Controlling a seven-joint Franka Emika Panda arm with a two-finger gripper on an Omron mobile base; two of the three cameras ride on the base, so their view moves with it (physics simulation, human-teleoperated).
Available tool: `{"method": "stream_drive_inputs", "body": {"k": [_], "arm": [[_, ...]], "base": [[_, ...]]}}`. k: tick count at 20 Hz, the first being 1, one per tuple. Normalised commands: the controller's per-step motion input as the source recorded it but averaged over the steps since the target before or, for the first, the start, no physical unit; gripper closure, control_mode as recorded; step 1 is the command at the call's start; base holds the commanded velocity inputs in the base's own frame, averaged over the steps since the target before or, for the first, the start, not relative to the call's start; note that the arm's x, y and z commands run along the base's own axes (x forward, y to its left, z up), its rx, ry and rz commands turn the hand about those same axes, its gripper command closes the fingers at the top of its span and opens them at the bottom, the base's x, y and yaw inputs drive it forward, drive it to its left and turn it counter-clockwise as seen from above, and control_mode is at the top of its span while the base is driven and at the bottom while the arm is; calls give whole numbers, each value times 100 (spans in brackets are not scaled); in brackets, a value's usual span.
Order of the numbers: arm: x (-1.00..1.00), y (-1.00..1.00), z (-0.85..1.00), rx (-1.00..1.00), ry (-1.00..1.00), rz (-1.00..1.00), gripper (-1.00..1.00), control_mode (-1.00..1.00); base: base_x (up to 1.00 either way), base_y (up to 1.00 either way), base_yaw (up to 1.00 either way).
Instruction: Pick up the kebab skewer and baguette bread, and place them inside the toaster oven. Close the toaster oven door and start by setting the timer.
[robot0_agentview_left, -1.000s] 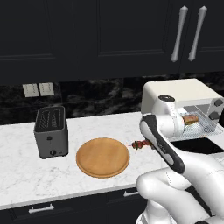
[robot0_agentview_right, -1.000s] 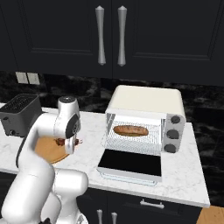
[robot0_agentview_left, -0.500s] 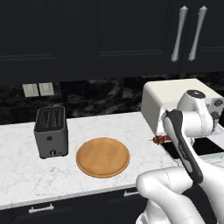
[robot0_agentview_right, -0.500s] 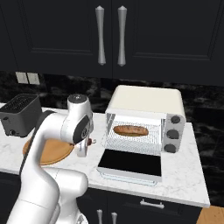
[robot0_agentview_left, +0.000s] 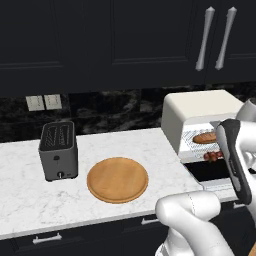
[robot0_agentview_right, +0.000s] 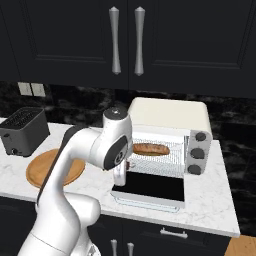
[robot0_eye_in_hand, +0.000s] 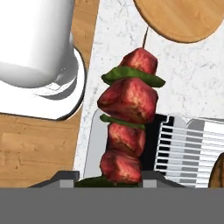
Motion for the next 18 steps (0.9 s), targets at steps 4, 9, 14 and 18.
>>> {"method": "stream_drive_inputs", "body": {"k": [4,9,14,18], "arm": [[-8,-79,21,0,0,0,100,-100],[23,-39,12,0,0,0,100,-100],[71,0,0,0,-2,0,100,-100],[47,-19,-6,0,0,0,100,-100]], "base": [[0,0,0],[0,0,0],[0,0,0],[0,0,0]]}}
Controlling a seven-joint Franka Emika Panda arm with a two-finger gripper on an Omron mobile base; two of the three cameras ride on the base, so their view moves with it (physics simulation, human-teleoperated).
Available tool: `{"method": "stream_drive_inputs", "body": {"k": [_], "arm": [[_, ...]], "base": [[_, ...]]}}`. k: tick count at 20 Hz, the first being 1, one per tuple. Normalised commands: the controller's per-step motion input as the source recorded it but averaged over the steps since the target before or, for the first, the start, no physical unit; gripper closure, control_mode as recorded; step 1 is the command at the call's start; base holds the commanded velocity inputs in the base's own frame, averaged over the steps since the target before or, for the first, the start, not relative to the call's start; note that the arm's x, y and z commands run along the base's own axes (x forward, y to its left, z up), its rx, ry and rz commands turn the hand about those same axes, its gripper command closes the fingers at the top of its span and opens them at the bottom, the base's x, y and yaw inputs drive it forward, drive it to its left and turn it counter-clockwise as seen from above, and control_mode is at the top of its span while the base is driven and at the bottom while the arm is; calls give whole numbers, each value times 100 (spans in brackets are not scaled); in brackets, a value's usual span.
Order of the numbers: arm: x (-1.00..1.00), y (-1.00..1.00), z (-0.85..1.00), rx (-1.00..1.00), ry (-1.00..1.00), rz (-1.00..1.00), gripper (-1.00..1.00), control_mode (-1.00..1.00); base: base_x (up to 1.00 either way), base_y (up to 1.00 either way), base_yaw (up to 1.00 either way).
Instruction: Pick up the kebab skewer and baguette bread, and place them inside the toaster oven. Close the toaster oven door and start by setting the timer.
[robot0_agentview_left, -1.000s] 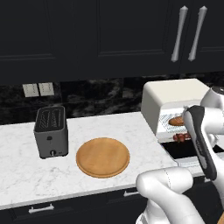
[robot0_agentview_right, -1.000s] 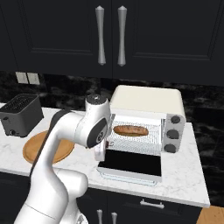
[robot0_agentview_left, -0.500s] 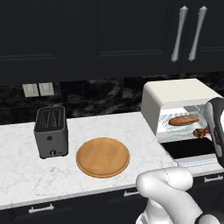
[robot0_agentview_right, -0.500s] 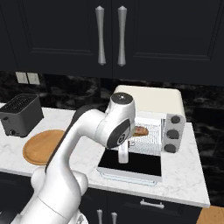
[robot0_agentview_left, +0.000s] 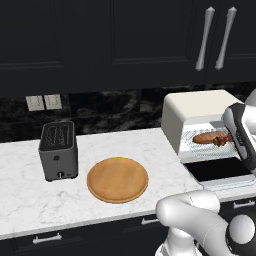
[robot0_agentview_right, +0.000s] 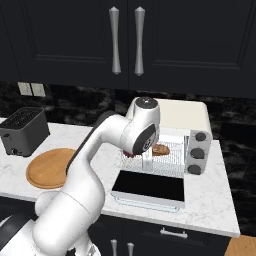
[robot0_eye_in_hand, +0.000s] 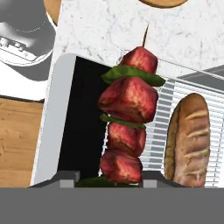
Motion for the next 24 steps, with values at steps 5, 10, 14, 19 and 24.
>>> {"method": "stream_drive_inputs", "body": {"k": [5,10,14,19,24], "arm": [[11,-33,-33,0,0,0,100,-100],[2,-19,-38,0,0,0,100,-100],[29,-1,-22,0,0,0,100,-100],[46,0,-15,0,0,1,100,-100],[34,0,-5,0,1,0,100,-100]], "base": [[0,0,0],[0,0,0],[0,0,0],[0,0,0],[0,0,0]]}}
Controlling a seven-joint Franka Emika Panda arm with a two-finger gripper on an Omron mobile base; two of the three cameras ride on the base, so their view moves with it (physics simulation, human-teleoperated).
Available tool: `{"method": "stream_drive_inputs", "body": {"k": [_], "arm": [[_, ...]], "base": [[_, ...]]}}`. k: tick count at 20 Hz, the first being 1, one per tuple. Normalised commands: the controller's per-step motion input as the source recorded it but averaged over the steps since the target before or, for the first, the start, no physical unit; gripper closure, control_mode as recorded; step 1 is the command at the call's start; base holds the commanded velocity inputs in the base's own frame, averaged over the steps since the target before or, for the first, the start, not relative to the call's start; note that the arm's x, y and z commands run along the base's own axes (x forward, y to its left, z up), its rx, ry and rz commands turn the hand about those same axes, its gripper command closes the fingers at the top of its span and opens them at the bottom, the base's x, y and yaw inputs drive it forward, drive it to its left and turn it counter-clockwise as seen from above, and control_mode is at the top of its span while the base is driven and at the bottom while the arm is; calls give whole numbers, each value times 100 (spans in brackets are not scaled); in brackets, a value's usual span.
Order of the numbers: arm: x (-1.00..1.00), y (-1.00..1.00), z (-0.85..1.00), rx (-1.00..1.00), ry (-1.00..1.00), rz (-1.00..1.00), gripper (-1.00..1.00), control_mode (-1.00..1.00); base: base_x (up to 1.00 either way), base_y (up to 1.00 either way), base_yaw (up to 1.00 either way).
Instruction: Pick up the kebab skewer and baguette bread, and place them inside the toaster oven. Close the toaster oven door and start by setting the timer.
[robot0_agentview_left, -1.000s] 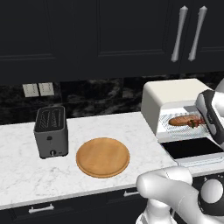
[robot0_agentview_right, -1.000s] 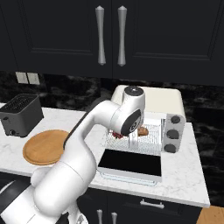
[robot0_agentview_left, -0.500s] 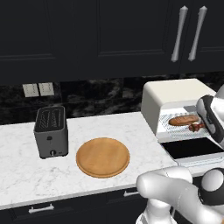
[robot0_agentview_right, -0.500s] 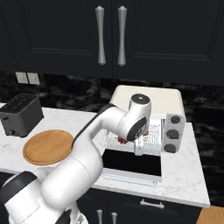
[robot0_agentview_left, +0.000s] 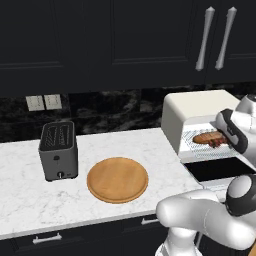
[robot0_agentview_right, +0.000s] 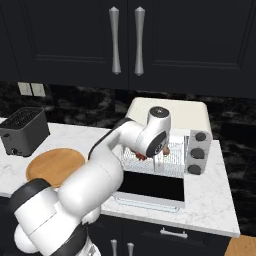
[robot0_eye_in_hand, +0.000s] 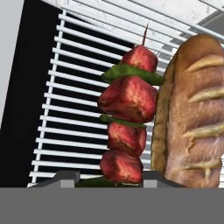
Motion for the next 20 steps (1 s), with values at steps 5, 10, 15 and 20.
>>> {"method": "stream_drive_inputs", "body": {"k": [5,10,15,20], "arm": [[30,0,-3,0,3,0,100,-100],[7,-3,-16,0,2,0,100,-100],[3,0,-12,0,2,0,100,-100],[0,0,0,0,0,0,-100,-100]], "base": [[0,0,0],[0,0,0],[0,0,0],[0,0,0]]}}
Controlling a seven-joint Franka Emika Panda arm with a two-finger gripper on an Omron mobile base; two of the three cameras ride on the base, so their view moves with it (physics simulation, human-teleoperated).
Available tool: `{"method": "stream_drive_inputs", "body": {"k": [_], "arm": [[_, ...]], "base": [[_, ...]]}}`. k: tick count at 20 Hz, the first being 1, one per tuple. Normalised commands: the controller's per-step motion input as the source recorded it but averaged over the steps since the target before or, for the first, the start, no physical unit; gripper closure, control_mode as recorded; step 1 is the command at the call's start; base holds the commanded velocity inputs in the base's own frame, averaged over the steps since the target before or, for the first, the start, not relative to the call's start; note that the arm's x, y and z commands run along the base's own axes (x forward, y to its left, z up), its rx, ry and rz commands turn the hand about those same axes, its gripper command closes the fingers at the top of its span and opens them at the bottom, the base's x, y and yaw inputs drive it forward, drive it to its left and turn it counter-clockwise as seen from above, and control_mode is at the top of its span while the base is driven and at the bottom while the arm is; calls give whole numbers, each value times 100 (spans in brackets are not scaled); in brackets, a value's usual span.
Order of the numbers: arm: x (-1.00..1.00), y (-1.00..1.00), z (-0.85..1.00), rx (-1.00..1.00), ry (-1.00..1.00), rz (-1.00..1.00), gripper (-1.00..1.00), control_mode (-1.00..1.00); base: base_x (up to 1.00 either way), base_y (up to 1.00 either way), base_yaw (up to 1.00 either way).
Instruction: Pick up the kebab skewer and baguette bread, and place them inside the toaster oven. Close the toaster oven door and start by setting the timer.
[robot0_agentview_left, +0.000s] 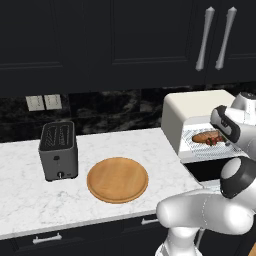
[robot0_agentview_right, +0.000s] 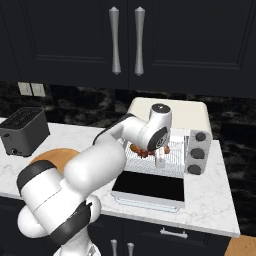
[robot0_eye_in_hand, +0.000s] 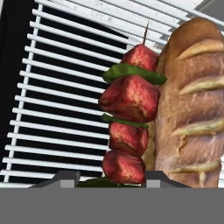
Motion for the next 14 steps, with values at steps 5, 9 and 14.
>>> {"method": "stream_drive_inputs", "body": {"k": [5,9,14], "arm": [[0,0,0,0,0,0,-100,-100],[-2,-1,9,0,0,-3,-100,-100],[-54,-37,31,1,0,-21,-100,-100]], "base": [[0,0,0],[0,0,0],[0,0,0]]}}
